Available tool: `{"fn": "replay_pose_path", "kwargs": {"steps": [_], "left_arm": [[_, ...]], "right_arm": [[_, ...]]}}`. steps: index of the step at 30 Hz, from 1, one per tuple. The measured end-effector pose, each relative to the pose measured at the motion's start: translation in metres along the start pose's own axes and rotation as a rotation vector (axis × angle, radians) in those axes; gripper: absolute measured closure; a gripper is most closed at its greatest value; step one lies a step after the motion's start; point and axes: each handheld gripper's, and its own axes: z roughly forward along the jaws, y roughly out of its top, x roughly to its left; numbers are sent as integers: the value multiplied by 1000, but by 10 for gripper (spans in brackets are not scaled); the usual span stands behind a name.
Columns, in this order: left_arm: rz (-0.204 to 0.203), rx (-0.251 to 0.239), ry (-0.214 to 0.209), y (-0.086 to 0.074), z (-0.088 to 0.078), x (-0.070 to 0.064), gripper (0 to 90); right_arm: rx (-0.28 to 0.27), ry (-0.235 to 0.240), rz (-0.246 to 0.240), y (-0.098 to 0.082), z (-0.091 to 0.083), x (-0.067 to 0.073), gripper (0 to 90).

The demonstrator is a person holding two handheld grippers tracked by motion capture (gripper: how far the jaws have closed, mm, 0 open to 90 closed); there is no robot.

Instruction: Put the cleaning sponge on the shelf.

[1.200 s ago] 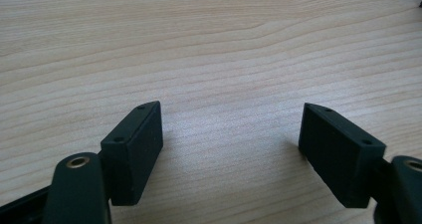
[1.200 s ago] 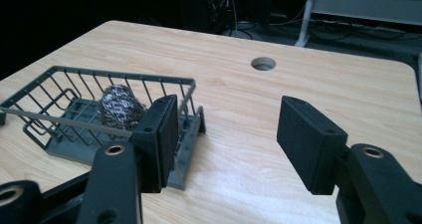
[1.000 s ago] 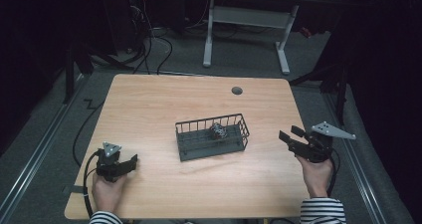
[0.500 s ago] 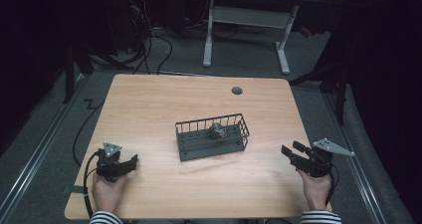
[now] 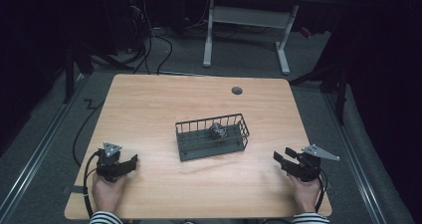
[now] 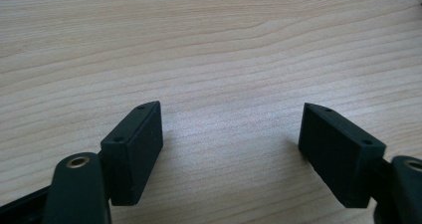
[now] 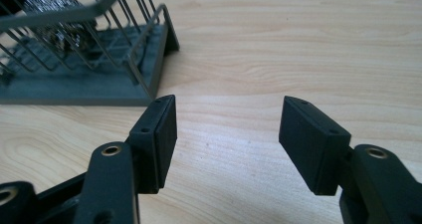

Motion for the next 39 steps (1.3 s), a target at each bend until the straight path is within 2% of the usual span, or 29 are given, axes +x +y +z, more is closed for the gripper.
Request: {"fn": "replay_pose_path", "kwargs": {"steps": [5, 6, 13, 15, 21, 24, 25, 27, 39], "left_arm": [[1, 0, 0, 0, 0, 0, 257], [1, 1, 1, 0, 0, 0, 257], [0, 0, 0, 0, 0, 0, 257], [0, 0, 0, 0, 0, 0, 257], [-1, 1, -2, 0, 0, 0, 256], [-1, 0, 0, 0, 0, 0, 256], [1, 1, 0, 0, 0, 0, 256], [2, 1, 1, 0, 0, 0, 255], [-3, -1, 6, 0, 0, 0, 267]], "right_arm": [[25, -18, -12, -6, 11, 2, 392], [44, -34, -21, -8, 16, 3, 389], [71, -57, -54, -11, 25, 7, 386], [98, -68, -69, -15, 31, 10, 381], [114, -84, -83, -18, 34, 12, 379], [133, -100, -102, -18, 36, 15, 371], [174, -116, -129, -18, 40, 17, 353], [185, -139, -166, -18, 41, 21, 347], [186, -136, -167, -18, 42, 21, 338]]}}
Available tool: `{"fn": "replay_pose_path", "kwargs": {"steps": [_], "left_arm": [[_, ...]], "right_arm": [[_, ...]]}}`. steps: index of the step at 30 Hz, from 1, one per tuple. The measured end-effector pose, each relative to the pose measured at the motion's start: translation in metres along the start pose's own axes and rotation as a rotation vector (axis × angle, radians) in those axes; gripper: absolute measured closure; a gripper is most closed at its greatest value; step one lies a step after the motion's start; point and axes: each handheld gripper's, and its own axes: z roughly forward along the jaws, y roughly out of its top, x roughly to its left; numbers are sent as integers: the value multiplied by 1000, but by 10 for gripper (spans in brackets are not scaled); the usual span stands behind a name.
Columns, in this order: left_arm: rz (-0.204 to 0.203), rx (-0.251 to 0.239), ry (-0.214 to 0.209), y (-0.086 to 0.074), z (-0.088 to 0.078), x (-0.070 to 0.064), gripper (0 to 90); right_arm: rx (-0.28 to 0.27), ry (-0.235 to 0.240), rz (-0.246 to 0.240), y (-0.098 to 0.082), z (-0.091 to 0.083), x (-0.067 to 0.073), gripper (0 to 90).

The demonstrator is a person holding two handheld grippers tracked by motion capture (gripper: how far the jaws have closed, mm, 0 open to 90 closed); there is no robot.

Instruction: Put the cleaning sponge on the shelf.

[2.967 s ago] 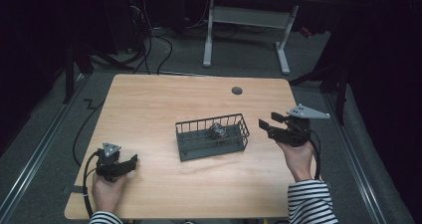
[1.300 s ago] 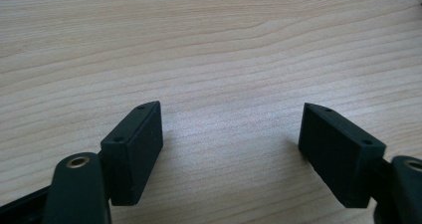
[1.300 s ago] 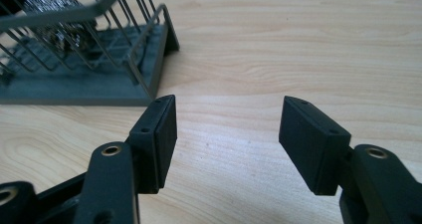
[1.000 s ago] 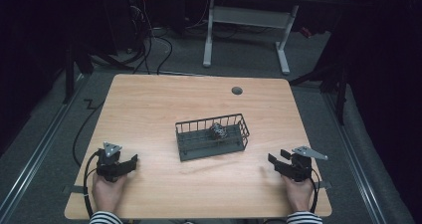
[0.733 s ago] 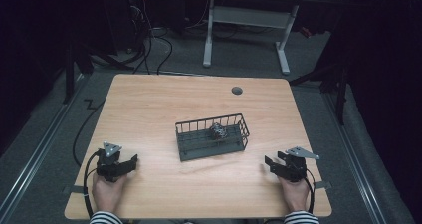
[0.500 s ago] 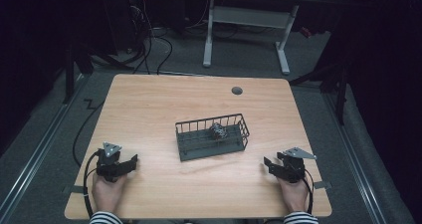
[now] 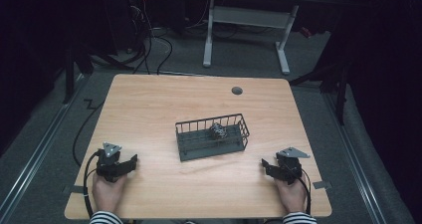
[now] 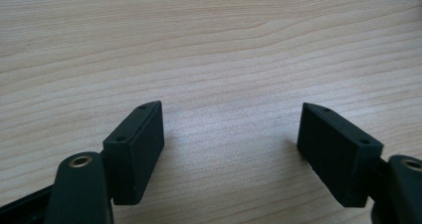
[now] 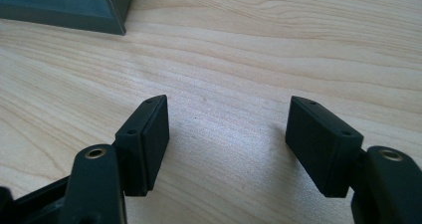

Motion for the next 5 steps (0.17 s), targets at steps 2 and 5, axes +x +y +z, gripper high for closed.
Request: {"fn": "replay_pose_path", "kwargs": {"steps": [2, 5], "left_arm": [[0, 0, 0, 0, 0, 0, 267], [0, 0, 1, 0, 0, 0, 267]], "right_arm": [[0, 0, 0, 0, 0, 0, 338], [0, 0, 0, 0, 0, 0, 338]]}}
